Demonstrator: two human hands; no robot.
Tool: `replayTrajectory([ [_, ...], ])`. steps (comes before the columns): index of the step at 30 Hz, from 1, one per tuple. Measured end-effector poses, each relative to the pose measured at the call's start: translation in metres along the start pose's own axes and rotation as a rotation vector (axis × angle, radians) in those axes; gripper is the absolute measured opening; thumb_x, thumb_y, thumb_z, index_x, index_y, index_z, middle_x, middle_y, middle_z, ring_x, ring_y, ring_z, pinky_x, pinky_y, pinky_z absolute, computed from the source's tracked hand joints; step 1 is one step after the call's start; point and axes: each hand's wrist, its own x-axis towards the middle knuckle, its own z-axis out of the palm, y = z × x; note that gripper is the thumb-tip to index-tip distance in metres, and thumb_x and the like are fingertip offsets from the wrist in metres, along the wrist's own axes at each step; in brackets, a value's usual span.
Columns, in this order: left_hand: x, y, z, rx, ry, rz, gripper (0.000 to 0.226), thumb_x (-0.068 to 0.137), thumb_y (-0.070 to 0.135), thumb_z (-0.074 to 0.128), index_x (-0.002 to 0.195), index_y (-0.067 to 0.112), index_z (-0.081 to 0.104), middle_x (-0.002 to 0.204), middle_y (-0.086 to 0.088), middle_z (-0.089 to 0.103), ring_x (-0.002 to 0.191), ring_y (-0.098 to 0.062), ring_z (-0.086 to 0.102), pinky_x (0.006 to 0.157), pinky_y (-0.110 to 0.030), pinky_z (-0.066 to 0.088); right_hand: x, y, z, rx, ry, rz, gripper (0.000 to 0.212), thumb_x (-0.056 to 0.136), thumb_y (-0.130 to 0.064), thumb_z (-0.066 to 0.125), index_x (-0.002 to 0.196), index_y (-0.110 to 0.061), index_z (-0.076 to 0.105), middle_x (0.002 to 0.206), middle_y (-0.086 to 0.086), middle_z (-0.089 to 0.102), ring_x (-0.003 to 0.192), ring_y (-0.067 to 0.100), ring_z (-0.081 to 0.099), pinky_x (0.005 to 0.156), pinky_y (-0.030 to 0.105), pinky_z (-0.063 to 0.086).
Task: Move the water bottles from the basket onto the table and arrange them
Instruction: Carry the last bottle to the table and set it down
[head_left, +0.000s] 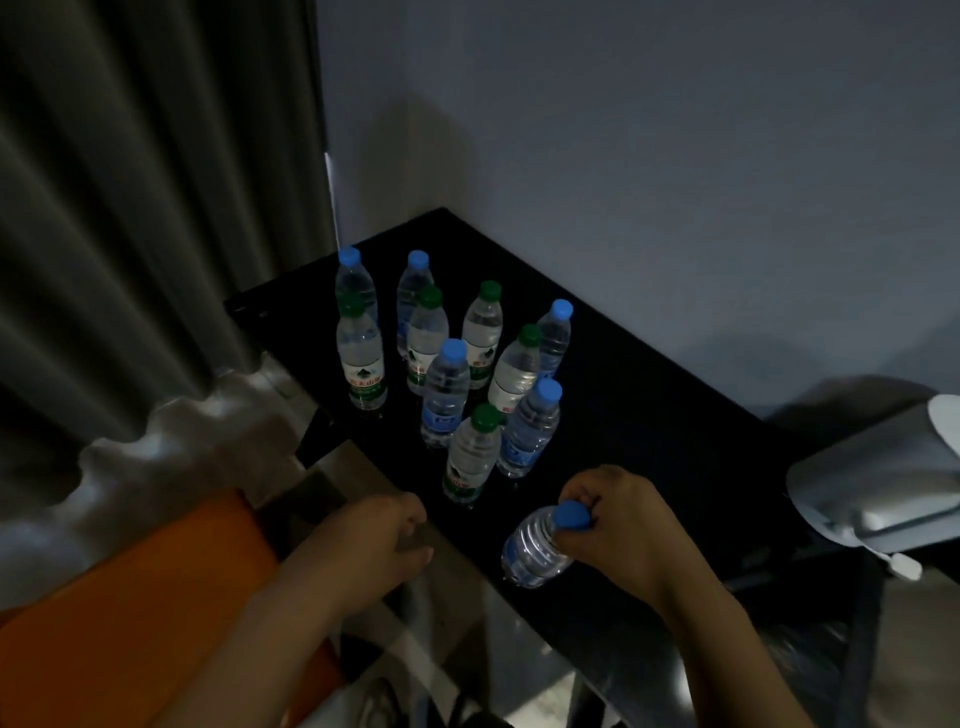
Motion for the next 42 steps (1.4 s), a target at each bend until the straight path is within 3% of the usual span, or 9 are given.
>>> replayTrajectory([
  [13, 0.039, -0.001, 0.004, -0.015, -0.054, -0.048, 0.036, 0.086, 0.034, 0.065, 0.119, 0.021, 0.057, 0.115, 0.003, 0.061, 0.104, -0.012, 0.058, 0.093, -0.032, 0.049, 0.051, 0.031, 0.025, -0.023, 0.049, 0.081, 0.020, 0.072, -0.018, 0.076, 0.082, -0.025, 0.061, 0.090, -0.006, 0.055, 0.075, 0.004, 0.055, 0.059, 0.013, 0.038],
  [21, 0.056, -0.003, 0.006, -0.014, -0.072, -0.077, 0.033, 0.084, 0.032, 0.067, 0.115, 0.021, 0.059, 0.110, 0.003, 0.061, 0.099, -0.010, 0.058, 0.090, -0.030, 0.050, 0.070, 0.045, 0.030, -0.067, 0.030, 0.082, 0.019, 0.073, -0.017, 0.076, 0.087, -0.019, 0.063, 0.092, -0.003, 0.055, 0.075, 0.007, 0.054, 0.059, 0.014, 0.039],
  [29, 0.064, -0.001, 0.002, -0.011, -0.111, -0.086, 0.036, 0.087, 0.033, 0.063, 0.120, 0.024, 0.055, 0.115, 0.005, 0.059, 0.103, -0.012, 0.057, 0.093, -0.031, 0.049, 0.072, 0.048, 0.028, -0.073, -0.045, 0.103, 0.020, 0.076, -0.021, 0.074, 0.089, -0.025, 0.060, 0.096, -0.006, 0.054, 0.079, 0.005, 0.055, 0.063, 0.015, 0.044],
  [33, 0.064, 0.000, -0.001, -0.003, -0.096, -0.082, 0.034, 0.087, 0.031, 0.063, 0.120, 0.023, 0.056, 0.113, 0.005, 0.060, 0.102, -0.011, 0.057, 0.092, -0.029, 0.049, 0.074, 0.045, 0.025, -0.132, -0.067, 0.105, 0.024, 0.079, -0.023, 0.072, 0.099, -0.025, 0.058, 0.103, -0.004, 0.053, 0.083, 0.004, 0.053, 0.063, 0.014, 0.041],
  [37, 0.061, -0.001, -0.006, -0.014, -0.087, -0.055, 0.034, 0.086, 0.029, 0.064, 0.119, 0.021, 0.057, 0.106, 0.005, 0.062, 0.098, -0.010, 0.058, 0.091, -0.030, 0.050, 0.070, 0.033, 0.016, -0.218, -0.043, 0.040, 0.045, 0.080, -0.025, 0.071, 0.122, -0.024, 0.054, 0.109, -0.005, 0.051, 0.091, 0.008, 0.056, 0.072, 0.017, 0.047],
  [42, 0.053, 0.001, -0.020, 0.024, -0.068, -0.005, 0.037, 0.087, 0.034, 0.063, 0.121, 0.021, 0.056, 0.116, 0.003, 0.059, 0.103, -0.011, 0.057, 0.093, -0.031, 0.049, 0.059, 0.006, 0.001, -0.223, -0.017, -0.089, 0.041, 0.082, -0.024, 0.066, 0.122, -0.023, 0.057, 0.107, -0.004, 0.055, 0.090, 0.008, 0.056, 0.076, 0.022, 0.051],
])
